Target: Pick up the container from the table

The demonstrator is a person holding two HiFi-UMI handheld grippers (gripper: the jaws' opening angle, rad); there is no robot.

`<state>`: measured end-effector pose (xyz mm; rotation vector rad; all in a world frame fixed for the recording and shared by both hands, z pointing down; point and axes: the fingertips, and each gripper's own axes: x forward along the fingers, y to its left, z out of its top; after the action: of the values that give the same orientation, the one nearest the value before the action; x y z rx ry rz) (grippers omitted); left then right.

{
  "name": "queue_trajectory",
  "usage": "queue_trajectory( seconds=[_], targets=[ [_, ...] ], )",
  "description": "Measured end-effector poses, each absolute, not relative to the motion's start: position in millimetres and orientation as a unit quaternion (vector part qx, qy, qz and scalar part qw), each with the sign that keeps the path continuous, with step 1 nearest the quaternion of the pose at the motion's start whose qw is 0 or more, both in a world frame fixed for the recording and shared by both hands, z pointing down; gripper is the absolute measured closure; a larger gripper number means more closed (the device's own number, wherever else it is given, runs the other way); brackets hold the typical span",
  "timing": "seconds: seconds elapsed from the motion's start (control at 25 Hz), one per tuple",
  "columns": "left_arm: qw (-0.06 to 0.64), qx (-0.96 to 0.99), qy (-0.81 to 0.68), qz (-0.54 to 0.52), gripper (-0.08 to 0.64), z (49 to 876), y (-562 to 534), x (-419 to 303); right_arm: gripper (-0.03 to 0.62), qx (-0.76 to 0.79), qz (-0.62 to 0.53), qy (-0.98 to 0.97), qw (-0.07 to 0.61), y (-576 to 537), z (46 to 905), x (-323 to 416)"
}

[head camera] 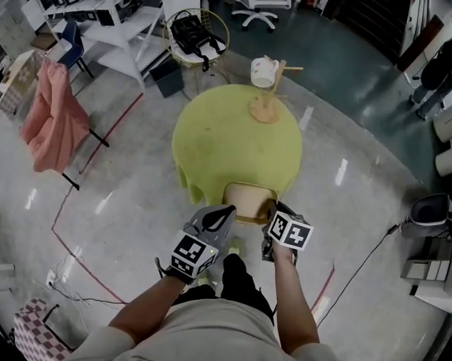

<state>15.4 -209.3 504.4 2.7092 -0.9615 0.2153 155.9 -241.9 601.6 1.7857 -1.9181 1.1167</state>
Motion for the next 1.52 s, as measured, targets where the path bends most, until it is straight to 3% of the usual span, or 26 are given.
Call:
queue_trajectory(
  seconds=[0.88,1.52],
  targets=[
    [0.076,0.943,-0.323,0.024,0.554,430,-167,-14,0.557,0.633,0.323,-0.696,0.105,-197,496,128],
    [0.05,0.946,-0.319,0.012,0.554,409,-138,-17,0.56,0.63,0.3,-0.709,0.098,-170,476,113]
  ],
)
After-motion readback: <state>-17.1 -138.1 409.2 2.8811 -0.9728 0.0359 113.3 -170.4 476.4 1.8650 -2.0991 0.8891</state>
